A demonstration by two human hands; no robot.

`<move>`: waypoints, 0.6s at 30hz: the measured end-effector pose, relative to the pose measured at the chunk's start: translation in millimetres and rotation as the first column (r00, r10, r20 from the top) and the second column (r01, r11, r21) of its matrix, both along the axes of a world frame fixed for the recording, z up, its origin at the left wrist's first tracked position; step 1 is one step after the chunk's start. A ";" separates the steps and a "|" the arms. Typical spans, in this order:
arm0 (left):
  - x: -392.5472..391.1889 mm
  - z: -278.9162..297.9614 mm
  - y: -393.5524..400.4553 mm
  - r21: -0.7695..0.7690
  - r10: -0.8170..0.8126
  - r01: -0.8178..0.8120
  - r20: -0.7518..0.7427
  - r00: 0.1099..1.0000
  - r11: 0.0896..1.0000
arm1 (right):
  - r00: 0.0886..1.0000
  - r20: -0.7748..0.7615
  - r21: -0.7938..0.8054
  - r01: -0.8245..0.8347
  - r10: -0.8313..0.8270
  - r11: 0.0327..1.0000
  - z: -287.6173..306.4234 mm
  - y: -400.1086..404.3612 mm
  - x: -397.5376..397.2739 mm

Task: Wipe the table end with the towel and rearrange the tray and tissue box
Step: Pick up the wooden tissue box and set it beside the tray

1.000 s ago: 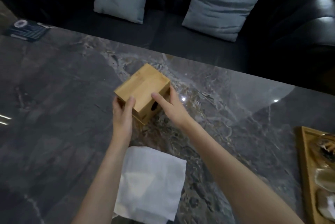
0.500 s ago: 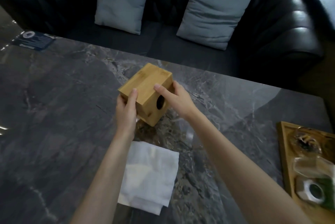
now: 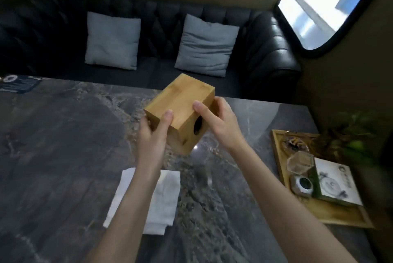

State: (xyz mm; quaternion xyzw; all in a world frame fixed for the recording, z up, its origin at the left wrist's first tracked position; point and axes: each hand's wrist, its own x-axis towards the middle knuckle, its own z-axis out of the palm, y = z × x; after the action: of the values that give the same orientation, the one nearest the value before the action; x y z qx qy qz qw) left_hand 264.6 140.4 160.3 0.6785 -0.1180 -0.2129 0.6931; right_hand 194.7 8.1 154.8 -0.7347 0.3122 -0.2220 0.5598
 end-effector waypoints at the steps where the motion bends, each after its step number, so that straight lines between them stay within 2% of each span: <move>1: -11.5 1.8 -0.8 -0.018 -0.019 0.019 -0.003 1.000 1.000 | 1.000 0.011 -0.005 0.022 -0.022 1.000 2.1 1.0 -13.2; 10: -123.4 -12.4 -9.3 -0.073 -0.254 0.250 -0.045 0.966 0.965 | 0.968 -0.016 -0.094 0.248 -0.251 0.964 -3.7 11.4 -146.9; 18: -206.6 -33.1 -17.2 -0.016 -0.433 0.434 -0.124 0.893 0.901 | 0.893 -0.071 -0.049 0.443 -0.445 0.895 -31.5 17.1 -248.1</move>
State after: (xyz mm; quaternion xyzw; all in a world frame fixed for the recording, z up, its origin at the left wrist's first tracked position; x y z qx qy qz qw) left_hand 57.9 123.2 127.2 0.6246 -0.2216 -0.4046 0.6301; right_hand -53.5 25.2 123.3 -0.6611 0.4904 -0.3189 0.4698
